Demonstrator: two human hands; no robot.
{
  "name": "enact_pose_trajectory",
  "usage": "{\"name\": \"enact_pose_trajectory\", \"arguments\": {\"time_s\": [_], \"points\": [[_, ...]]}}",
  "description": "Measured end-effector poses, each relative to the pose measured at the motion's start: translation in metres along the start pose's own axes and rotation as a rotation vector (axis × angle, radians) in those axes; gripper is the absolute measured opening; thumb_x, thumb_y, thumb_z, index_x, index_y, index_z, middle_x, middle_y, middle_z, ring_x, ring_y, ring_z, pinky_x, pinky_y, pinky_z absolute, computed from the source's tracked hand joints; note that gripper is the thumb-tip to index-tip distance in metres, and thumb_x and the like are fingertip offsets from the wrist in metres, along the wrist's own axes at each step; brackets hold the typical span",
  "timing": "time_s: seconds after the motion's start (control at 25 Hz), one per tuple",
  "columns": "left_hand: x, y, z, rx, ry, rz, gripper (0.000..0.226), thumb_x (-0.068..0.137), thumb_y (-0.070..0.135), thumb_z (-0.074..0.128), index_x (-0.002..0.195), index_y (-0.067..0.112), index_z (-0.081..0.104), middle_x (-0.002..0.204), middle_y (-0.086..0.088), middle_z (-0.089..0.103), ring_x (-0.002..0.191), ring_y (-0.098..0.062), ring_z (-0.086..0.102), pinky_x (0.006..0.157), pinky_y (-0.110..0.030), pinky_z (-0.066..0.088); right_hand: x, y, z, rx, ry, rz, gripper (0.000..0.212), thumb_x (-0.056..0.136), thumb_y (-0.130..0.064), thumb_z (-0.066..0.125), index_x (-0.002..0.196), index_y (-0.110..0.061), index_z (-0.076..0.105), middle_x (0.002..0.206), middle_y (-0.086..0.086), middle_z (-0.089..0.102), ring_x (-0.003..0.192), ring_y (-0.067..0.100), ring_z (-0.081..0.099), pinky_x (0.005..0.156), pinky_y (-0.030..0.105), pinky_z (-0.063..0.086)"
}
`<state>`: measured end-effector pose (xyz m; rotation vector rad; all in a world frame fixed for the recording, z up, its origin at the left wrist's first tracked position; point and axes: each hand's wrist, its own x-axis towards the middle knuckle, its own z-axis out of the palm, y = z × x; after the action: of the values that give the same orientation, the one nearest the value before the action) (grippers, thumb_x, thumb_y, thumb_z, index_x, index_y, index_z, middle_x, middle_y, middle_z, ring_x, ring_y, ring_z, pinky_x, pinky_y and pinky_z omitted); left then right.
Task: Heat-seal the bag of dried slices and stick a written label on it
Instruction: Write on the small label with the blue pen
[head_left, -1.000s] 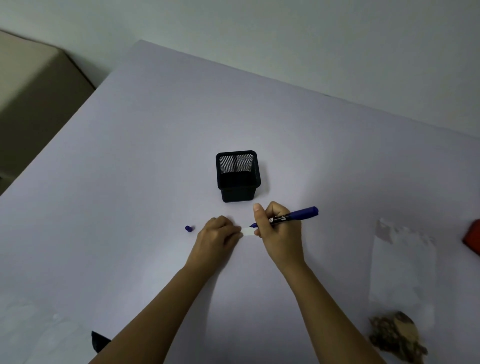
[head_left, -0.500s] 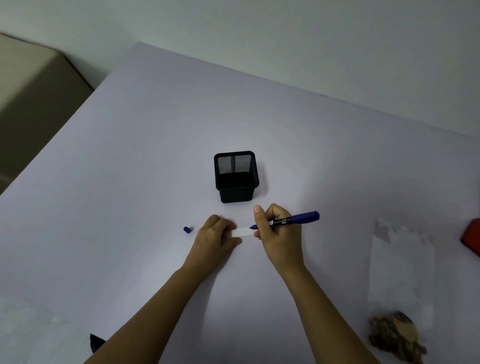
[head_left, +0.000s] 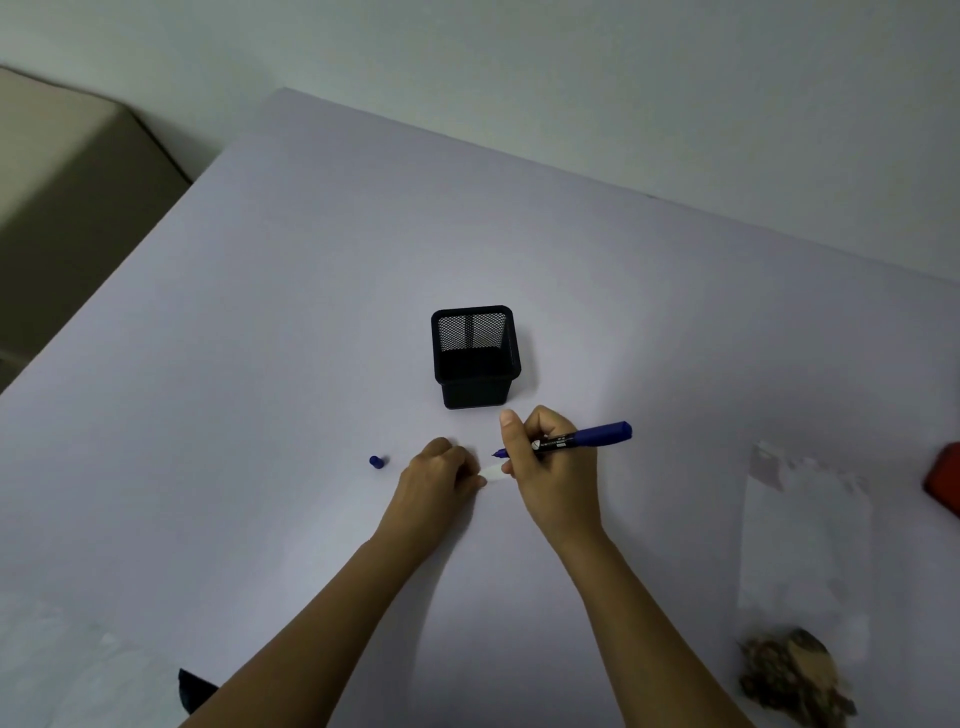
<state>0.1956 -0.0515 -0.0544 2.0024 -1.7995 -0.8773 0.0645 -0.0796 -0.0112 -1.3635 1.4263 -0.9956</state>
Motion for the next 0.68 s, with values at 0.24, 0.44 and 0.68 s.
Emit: {"name": "enact_pose_trajectory", "arguments": {"time_s": [0.24,0.44,0.68], "points": [[0.001,0.008,-0.010,-0.016,-0.040,-0.113,0.013,0.090,0.023,0.059,0.091,0.010,0.061,0.086,-0.007,0.062,0.074,-0.012,0.052,0.066,-0.012,0.037,0.001,0.003,-0.001,-0.017,0.009,0.003,0.034,0.086,-0.028,0.060,0.057,-0.020,0.046,0.053,-0.005,0.059,0.056,0.017,0.065,0.054,0.030,0.056],[0.003,0.013,-0.014,-0.251,-0.036,-0.285,0.009,0.083,0.026,0.068,0.082,0.019,0.062,0.078,0.002,0.062,0.069,-0.012,0.055,0.060,-0.011,0.039,0.002,0.003,-0.002,0.004,0.003,0.003,0.035,0.087,-0.026,0.060,0.056,-0.024,0.045,0.049,-0.014,0.059,0.055,0.014,0.065,0.050,0.018,0.052],[0.005,0.007,-0.015,-0.343,-0.012,-0.356,0.021,0.088,0.011,0.060,0.106,0.007,0.070,0.106,-0.006,0.069,0.090,-0.017,0.061,0.084,-0.020,0.044,0.004,0.006,-0.002,0.031,0.007,0.009,0.036,0.087,-0.024,0.061,0.055,-0.022,0.043,0.048,-0.008,0.058,0.053,0.011,0.065,0.049,0.015,0.049]]}}
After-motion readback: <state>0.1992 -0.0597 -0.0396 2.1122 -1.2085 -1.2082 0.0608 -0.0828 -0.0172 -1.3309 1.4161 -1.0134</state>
